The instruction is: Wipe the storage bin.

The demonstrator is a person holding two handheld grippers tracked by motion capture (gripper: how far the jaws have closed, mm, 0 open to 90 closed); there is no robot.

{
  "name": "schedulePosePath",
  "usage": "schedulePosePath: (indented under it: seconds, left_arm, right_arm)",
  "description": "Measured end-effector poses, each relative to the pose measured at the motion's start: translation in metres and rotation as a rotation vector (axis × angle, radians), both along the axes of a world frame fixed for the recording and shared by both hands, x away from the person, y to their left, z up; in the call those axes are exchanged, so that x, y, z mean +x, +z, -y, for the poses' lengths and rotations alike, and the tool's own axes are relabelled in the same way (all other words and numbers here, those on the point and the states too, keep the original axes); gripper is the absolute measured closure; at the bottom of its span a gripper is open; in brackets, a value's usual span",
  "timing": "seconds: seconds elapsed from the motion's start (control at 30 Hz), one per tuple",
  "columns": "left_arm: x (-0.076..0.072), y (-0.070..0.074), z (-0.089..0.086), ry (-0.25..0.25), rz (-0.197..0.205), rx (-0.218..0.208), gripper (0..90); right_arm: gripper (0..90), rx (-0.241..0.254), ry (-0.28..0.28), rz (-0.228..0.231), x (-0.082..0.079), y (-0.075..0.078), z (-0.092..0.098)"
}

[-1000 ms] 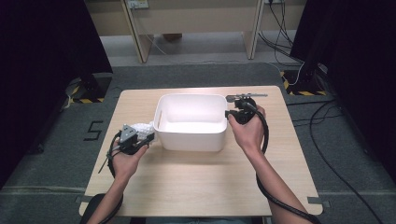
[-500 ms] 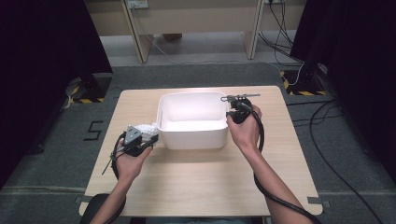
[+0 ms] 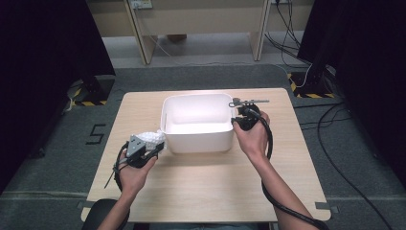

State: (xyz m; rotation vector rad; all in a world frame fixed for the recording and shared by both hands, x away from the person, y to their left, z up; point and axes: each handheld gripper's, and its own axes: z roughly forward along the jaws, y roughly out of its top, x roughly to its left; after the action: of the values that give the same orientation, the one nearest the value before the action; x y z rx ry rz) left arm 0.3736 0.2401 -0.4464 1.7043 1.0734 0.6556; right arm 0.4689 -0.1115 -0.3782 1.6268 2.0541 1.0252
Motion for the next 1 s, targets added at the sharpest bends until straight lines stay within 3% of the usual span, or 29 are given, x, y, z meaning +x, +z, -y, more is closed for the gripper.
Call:
schedulePosePath:
  seconds: [0.43, 1.0]
  left_arm:
    - [-0.001, 0.001, 0.012, -0.061, 0.009, -0.031, 74.7]
    - [0.009, -0.005, 0.018, -0.061, 0.002, -0.027, 74.7]
  right_arm:
    - [77.5, -0.006, 0.006, 0.015, 0.003, -0.005, -0.003]
    - [78.0, -0.011, 0.031, 0.022, 0.004, -0.005, -0.003]
